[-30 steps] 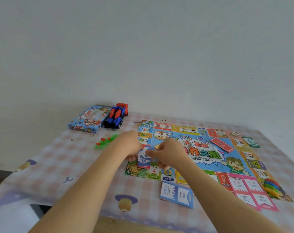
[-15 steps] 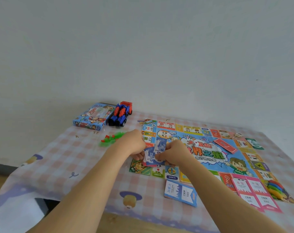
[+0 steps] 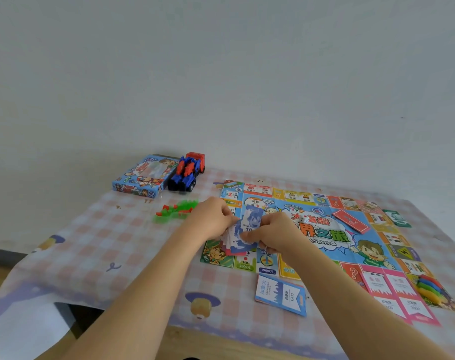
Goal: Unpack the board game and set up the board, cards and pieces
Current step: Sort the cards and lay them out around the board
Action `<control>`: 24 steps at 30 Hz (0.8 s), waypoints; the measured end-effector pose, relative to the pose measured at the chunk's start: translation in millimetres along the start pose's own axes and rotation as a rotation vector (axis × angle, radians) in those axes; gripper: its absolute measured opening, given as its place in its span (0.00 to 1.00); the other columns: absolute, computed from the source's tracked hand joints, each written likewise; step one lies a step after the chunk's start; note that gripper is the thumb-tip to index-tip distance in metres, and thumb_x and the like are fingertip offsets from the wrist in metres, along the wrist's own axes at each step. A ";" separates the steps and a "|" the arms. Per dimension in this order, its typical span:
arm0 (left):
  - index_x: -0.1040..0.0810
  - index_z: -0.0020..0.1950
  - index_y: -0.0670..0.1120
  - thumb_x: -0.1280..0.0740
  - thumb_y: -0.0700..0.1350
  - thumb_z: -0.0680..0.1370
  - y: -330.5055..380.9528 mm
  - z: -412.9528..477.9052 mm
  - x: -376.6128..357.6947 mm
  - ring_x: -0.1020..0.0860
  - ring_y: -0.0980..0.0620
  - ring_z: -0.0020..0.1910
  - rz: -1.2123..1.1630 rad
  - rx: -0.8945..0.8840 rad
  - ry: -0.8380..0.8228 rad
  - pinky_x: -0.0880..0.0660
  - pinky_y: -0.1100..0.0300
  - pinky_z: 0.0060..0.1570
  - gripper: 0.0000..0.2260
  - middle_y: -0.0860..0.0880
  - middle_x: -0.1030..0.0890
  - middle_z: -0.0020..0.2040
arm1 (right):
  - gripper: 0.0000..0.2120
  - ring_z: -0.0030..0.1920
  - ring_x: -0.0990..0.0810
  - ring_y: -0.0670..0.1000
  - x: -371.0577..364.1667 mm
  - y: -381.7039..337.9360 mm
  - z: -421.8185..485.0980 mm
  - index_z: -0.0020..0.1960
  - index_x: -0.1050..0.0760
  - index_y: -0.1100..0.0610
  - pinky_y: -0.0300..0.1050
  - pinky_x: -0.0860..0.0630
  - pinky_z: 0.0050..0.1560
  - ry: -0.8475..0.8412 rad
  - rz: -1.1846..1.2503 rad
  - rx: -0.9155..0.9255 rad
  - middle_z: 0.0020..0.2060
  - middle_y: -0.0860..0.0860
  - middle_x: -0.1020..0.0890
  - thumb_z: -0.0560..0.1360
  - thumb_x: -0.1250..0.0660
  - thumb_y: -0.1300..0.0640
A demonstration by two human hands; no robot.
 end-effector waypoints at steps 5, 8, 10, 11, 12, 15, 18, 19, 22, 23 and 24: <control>0.23 0.57 0.46 0.30 0.45 0.76 -6.1 -2.4 -3.8 0.20 0.54 0.42 -0.253 0.053 -0.125 0.28 0.67 0.29 0.11 0.49 0.18 0.46 | 0.13 0.28 0.30 0.48 12.1 -4.7 -2.1 0.51 0.21 0.62 0.37 0.32 0.26 0.037 0.071 0.020 0.32 0.54 0.23 0.70 0.26 0.57; 0.23 0.58 0.45 0.28 0.40 0.73 -7.7 -4.6 -6.8 0.18 0.51 0.45 -0.361 0.082 -0.162 0.24 0.65 0.33 0.14 0.48 0.17 0.48 | 0.12 0.25 0.31 0.48 17.9 -4.3 -2.3 0.52 0.20 0.64 0.34 0.33 0.22 0.053 0.179 0.014 0.28 0.53 0.26 0.71 0.27 0.59; 0.23 0.55 0.45 0.28 0.40 0.73 -7.7 -3.8 -6.4 0.20 0.55 0.39 -0.412 0.083 -0.144 0.25 0.66 0.30 0.11 0.49 0.18 0.45 | 0.11 0.25 0.31 0.47 21.9 -4.3 -2.1 0.52 0.20 0.64 0.34 0.33 0.21 0.071 0.221 0.015 0.28 0.54 0.25 0.72 0.27 0.59; 0.22 0.52 0.46 0.29 0.41 0.74 -7.7 -3.4 -5.7 0.22 0.57 0.37 -0.431 0.084 -0.132 0.26 0.67 0.29 0.09 0.50 0.19 0.42 | 0.10 0.25 0.31 0.47 24.3 -3.6 -1.5 0.51 0.20 0.63 0.34 0.33 0.22 0.083 0.223 0.013 0.29 0.54 0.24 0.72 0.28 0.59; 0.22 0.50 0.47 0.29 0.41 0.74 -8.1 -2.6 -4.5 0.23 0.58 0.35 -0.446 0.087 -0.116 0.28 0.66 0.28 0.06 0.52 0.20 0.40 | 0.10 0.26 0.30 0.47 26.7 -2.7 -0.6 0.51 0.20 0.63 0.35 0.33 0.23 0.094 0.222 0.010 0.30 0.54 0.23 0.72 0.28 0.59; 0.21 0.48 0.47 0.30 0.42 0.75 -10.3 0.5 -1.9 0.21 0.58 0.34 -0.528 0.103 -0.077 0.27 0.64 0.30 0.03 0.52 0.18 0.40 | 0.13 0.27 0.30 0.48 32.6 -1.3 1.1 0.55 0.21 0.62 0.37 0.33 0.25 0.116 0.225 0.022 0.34 0.56 0.21 0.72 0.28 0.61; 0.22 0.51 0.42 0.31 0.40 0.75 -12.5 4.2 -3.0 0.17 0.51 0.42 -0.663 0.132 -0.050 0.19 0.56 0.42 0.05 0.46 0.16 0.47 | 0.26 0.24 0.30 0.47 37.0 -5.5 3.5 0.67 0.31 0.52 0.36 0.34 0.21 0.137 0.199 0.096 0.36 0.56 0.22 0.71 0.29 0.65; 0.22 0.51 0.41 0.32 0.40 0.76 -13.2 4.8 -3.4 0.17 0.51 0.42 -0.716 0.145 -0.040 0.19 0.56 0.42 0.06 0.44 0.16 0.47 | 0.32 0.25 0.30 0.47 38.8 -8.8 3.6 0.70 0.36 0.46 0.35 0.34 0.20 0.154 0.164 0.137 0.42 0.57 0.21 0.72 0.30 0.65; 0.23 0.51 0.41 0.33 0.39 0.76 -13.7 5.0 -6.2 0.17 0.51 0.40 -0.844 0.178 -0.035 0.20 0.59 0.35 0.04 0.44 0.16 0.46 | 0.33 0.28 0.27 0.48 40.1 -21.2 0.5 0.70 0.37 0.39 0.35 0.29 0.24 0.172 0.051 0.268 0.55 0.54 0.22 0.73 0.34 0.66; 0.24 0.51 0.42 0.32 0.40 0.76 -13.7 4.5 -6.4 0.17 0.51 0.38 -0.858 0.181 -0.031 0.21 0.60 0.33 0.05 0.44 0.16 0.45 | 0.30 0.29 0.25 0.50 39.4 -23.9 -0.5 0.67 0.33 0.39 0.37 0.27 0.25 0.167 0.031 0.300 0.54 0.52 0.21 0.73 0.35 0.66; 0.23 0.52 0.42 0.31 0.40 0.75 -13.9 4.2 -6.3 0.17 0.52 0.36 -0.859 0.181 -0.024 0.21 0.61 0.31 0.07 0.45 0.16 0.44 | 0.25 0.31 0.23 0.51 39.6 -26.2 -1.5 0.63 0.28 0.41 0.40 0.23 0.28 0.169 0.017 0.323 0.53 0.51 0.20 0.73 0.36 0.65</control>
Point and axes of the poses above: each hand's wrist, its own z-axis towards the middle knuckle, its own x-axis out of the back of the hand, y = z × x, the point moved 10 cm from there along z, towards the middle knuckle
